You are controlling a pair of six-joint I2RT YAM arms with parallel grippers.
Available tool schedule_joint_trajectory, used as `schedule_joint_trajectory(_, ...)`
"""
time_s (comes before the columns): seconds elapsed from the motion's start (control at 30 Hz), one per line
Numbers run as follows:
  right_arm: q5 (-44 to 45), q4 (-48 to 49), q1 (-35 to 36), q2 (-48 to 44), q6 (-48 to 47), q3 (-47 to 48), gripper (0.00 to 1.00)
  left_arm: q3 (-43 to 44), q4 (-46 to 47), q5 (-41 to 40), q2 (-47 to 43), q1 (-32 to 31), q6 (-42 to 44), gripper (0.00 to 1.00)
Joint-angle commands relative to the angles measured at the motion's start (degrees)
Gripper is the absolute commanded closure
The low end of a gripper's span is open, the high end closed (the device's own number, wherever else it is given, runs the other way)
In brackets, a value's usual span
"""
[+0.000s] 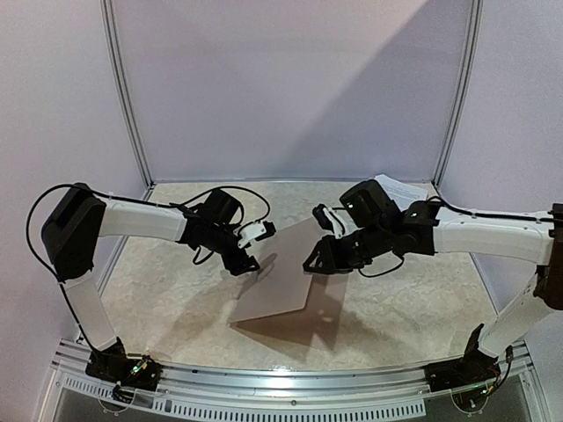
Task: Put the files into the folder
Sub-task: Open the folder at the center of the board.
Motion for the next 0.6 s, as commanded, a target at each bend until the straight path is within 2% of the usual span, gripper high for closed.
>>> schedule_joint_trajectory(0.0,-3.5,10.6,-0.8,4.0,-1.3,-0.8,0.71,1.1,-1.8,3.6,3.6,0.5,-1.8,0.23)
schedule_joint_trajectory(0.3,-8.0,25.2,-0.8,11.0,-1.8,5.4,0.48,0.3,-3.1,12.9,3.2,4.9,-3.6,0.24)
schedule_joint_trajectory(0.57,-7.3,31.9,0.0,21.9,0.7,11.6,0.43,1.3,-6.0,26.4,0.4,15.7,-6.2,0.21)
